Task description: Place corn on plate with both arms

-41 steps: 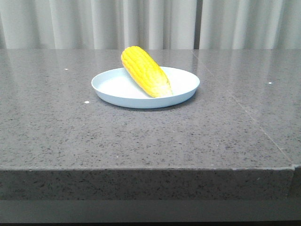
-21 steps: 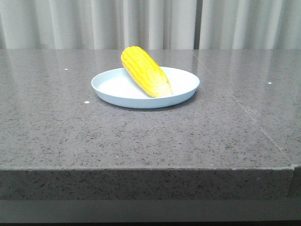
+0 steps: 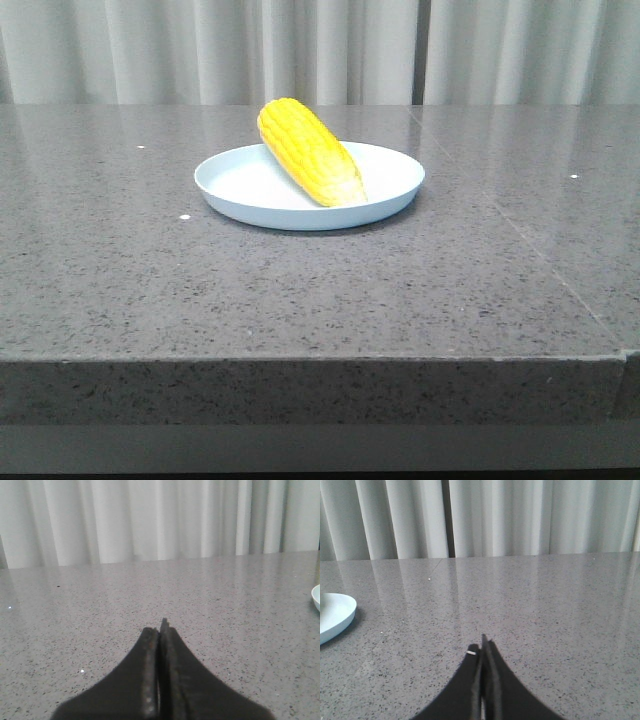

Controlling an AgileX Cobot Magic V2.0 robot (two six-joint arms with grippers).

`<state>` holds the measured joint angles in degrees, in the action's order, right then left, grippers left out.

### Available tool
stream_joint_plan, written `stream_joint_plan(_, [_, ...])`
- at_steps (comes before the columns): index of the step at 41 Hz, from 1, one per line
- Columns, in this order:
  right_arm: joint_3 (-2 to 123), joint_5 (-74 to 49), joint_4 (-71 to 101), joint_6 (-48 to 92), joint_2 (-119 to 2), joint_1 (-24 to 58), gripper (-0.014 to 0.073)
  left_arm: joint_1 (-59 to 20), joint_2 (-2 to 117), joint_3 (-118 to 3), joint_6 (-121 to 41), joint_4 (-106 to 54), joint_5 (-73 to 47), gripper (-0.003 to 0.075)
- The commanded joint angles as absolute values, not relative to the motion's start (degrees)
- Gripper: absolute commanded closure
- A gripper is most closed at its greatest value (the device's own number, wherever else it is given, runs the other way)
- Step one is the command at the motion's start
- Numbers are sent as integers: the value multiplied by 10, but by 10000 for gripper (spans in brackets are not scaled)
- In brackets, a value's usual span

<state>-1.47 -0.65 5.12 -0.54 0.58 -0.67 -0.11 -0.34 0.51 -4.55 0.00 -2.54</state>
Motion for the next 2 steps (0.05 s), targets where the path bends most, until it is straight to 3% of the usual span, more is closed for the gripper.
stream_joint_plan(1, [-3,38,45,-4,16,-10,661,0,-12,19,-45,-5,24,741])
stream_joint_plan(2, [-3,38,45,-4,16,-10,661,0,-12,19,-45,-5,24,741])
